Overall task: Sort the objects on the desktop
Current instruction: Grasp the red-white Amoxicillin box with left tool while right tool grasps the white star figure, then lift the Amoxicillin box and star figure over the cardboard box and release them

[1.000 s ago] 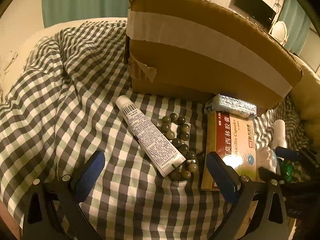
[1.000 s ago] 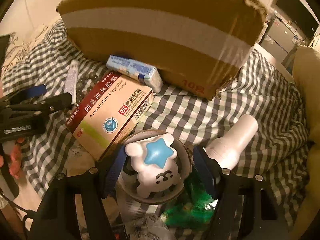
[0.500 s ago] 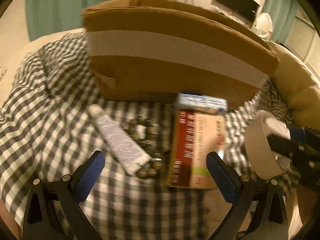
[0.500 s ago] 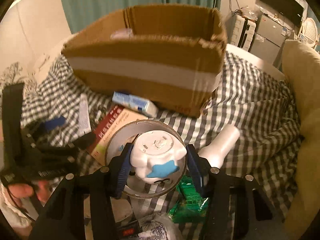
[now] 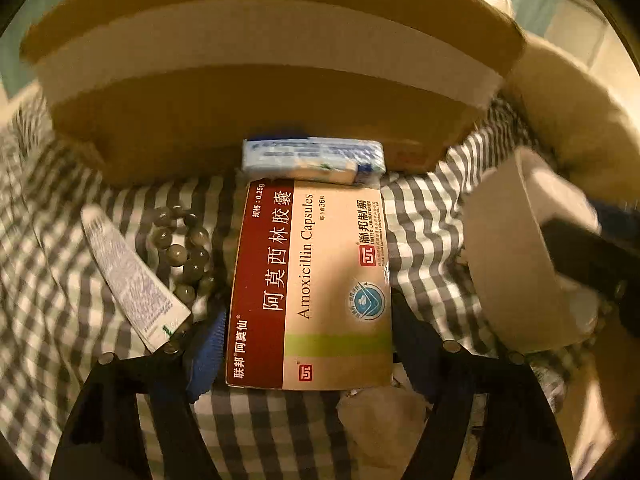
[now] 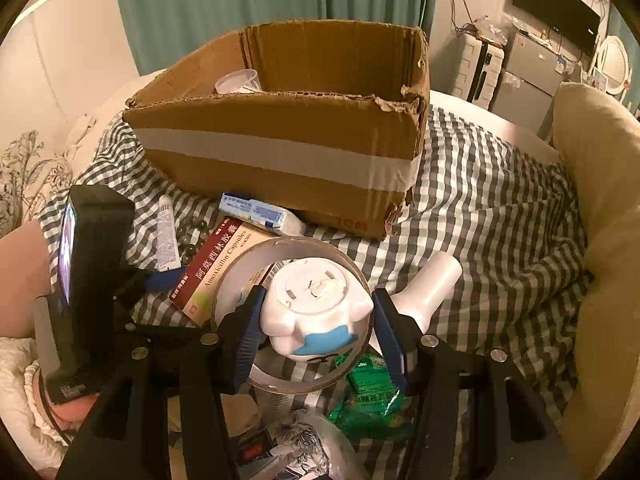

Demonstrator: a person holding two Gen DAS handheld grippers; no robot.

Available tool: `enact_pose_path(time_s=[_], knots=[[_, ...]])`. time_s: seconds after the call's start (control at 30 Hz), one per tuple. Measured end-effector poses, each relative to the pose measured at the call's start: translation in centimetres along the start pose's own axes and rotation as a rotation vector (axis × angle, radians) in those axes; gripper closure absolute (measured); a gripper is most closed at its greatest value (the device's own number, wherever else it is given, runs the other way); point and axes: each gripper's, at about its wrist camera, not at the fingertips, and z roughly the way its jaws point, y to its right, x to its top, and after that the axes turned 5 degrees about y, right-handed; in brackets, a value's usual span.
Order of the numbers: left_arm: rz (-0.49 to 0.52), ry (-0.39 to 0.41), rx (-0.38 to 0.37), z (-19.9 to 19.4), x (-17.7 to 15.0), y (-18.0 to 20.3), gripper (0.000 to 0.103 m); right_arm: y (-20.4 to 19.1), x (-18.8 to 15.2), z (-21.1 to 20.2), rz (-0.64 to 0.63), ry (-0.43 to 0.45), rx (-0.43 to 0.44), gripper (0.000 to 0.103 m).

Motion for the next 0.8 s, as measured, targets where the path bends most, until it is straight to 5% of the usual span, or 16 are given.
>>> enact_pose_path(time_s=[0.27,0.43,0.57,0.63,0.7,0.73,0.8], knots=[[0.003,0.014,-0.015,-1.4,-0.1,-0.2,0.027,0.4,0.4,-0.3,0.038,-0.022,0.078,0.049],[0.013,0.032,0.001,-2.7,-0.5,-0.7,0.027,0.3,-0.1,0.3,0.034,-0.027,0.049,0.046],[-0.023,0.027,-0.001,-3.1,-0.7,-1.8,0.027,0.5,-0.2,0.5,0.025,-0.032,0.026,0.075],[-0.052,0.022,-0.017,-3.0,-0.8,-2.6,0.027,0.6,-0.2,0.3,0.027,-0.024,0.030,0.075],[-0.054,0.027,-0.018,-3.1,-1.1,-3.2,0.027,0.3,-0.1,0.3,0.022,-0.029,0.048,0.070],[-0.047,0.029,-0.013,-3.3,-1.2,-3.3,0.027,0.3,-0.1,0.4,0.016,-0.037,0.064,0.055],[-0.037,0.034,-0.006,-3.9,-1.6,-3.9,0.027,-0.4,-0.5,0.9,-0.014,-0.045,0.054,0.048]])
